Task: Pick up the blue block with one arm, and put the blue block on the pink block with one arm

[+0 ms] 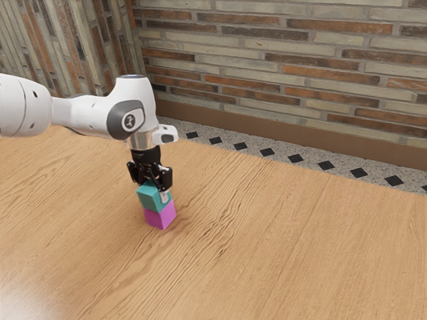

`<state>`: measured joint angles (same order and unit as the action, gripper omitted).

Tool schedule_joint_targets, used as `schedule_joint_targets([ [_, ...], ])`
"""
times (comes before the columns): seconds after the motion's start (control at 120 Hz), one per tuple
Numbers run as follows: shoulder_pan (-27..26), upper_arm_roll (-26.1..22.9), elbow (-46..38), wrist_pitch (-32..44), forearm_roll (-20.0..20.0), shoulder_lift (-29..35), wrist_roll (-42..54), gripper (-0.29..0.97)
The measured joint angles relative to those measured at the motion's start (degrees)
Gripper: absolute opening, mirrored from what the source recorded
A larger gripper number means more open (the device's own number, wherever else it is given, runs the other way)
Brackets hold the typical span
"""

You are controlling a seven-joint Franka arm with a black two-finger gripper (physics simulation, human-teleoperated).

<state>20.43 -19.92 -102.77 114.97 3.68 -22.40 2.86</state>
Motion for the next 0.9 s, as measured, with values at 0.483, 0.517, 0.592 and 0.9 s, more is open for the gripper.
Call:
schedule_joint_targets([
  [0.483,-0.6,0.9,1.9,-2.3,1.5,-2.3,3.4,0.58],
  [0.517,-0.7,0.9,2.2,-2.4,1.5,-2.4,3.6,0.59],
  [0.592,-0.6,0.6,3.0,-2.6,1.6,-2.1,3.9,0.62],
  [0.9,-0.1,-3.5,5.1,-9.5,2.0,13.1,7.9,0.67],
])
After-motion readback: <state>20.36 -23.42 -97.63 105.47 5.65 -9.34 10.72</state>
